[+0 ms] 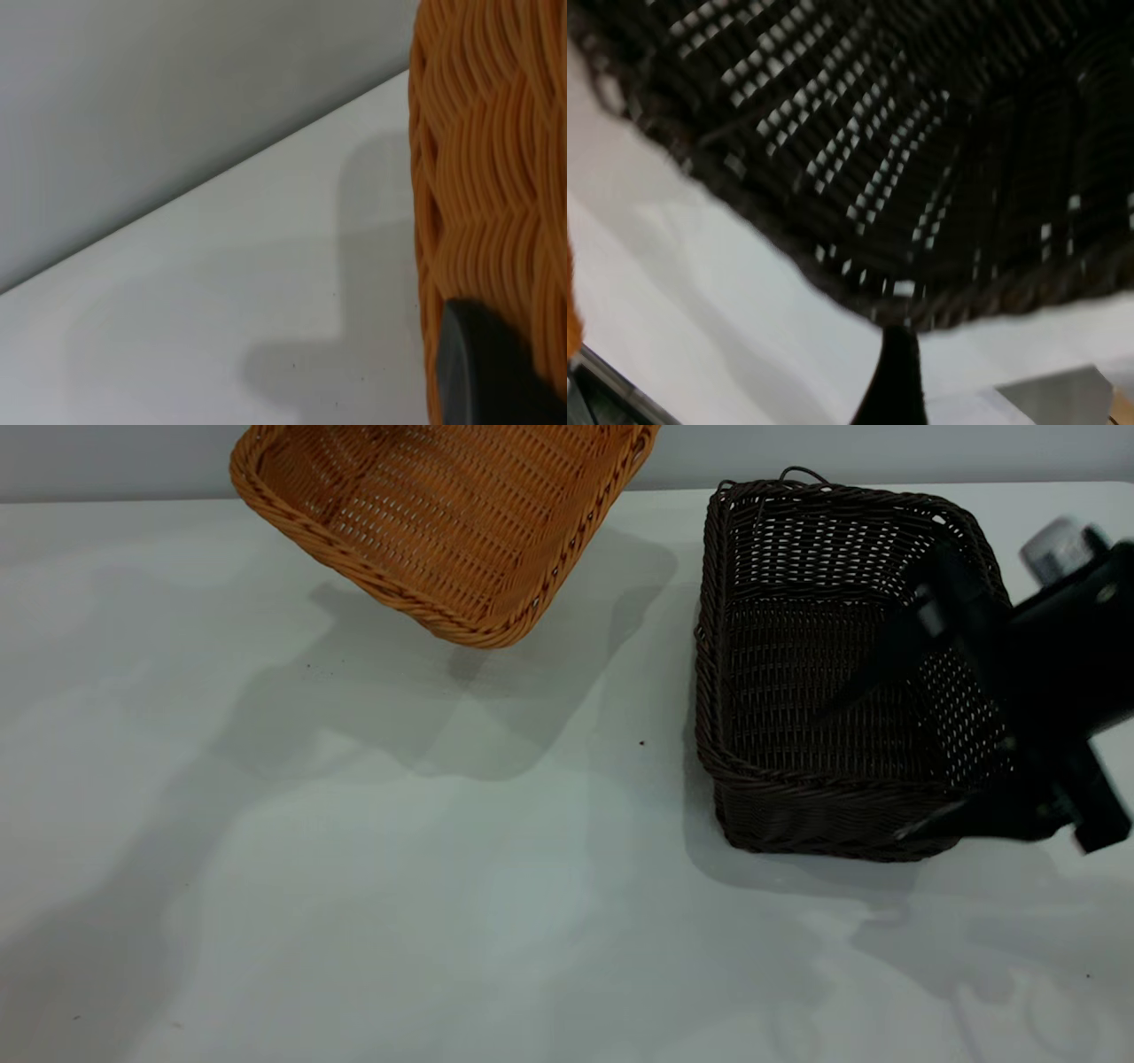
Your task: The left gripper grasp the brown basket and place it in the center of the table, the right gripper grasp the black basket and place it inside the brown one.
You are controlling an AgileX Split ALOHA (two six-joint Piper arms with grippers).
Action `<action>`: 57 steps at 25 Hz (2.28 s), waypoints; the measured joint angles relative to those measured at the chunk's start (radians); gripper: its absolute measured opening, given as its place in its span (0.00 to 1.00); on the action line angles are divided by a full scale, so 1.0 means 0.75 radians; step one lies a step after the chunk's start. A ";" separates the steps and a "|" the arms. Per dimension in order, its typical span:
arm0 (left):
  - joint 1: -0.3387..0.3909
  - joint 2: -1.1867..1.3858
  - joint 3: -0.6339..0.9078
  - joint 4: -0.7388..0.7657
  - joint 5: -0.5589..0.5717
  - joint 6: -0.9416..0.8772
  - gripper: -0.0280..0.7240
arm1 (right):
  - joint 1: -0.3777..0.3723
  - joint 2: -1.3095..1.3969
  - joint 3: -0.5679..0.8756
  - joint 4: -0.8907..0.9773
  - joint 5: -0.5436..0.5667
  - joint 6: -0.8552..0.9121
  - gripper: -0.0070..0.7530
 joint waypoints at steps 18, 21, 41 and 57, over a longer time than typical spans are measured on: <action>0.005 0.000 0.001 0.013 0.116 0.010 0.15 | -0.178 0.170 -0.174 0.219 -0.298 -0.432 0.12; 0.009 -0.005 0.000 -0.003 0.210 0.079 0.15 | -0.328 0.168 -0.242 0.093 -0.249 -0.539 0.11; -0.277 0.126 0.000 -0.350 0.592 1.238 0.17 | -0.899 0.057 -0.605 -0.601 0.286 -0.303 0.11; -0.299 0.060 0.000 -0.364 0.400 0.896 0.74 | -0.900 0.004 -0.609 -0.627 0.380 -0.302 0.11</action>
